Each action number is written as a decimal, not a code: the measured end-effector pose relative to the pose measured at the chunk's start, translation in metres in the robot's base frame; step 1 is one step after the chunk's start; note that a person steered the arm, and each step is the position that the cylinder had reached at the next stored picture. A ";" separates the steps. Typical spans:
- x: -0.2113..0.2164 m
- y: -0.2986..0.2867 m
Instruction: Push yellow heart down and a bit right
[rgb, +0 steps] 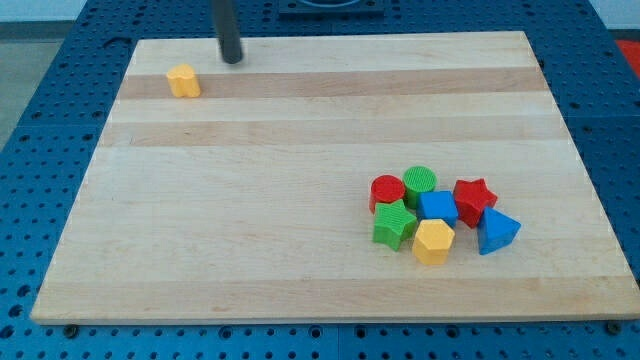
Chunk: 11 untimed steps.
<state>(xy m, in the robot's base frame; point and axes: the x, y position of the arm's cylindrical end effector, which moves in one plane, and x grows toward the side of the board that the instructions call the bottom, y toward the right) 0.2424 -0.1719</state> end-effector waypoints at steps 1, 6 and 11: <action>0.031 -0.027; 0.163 -0.067; 0.254 -0.011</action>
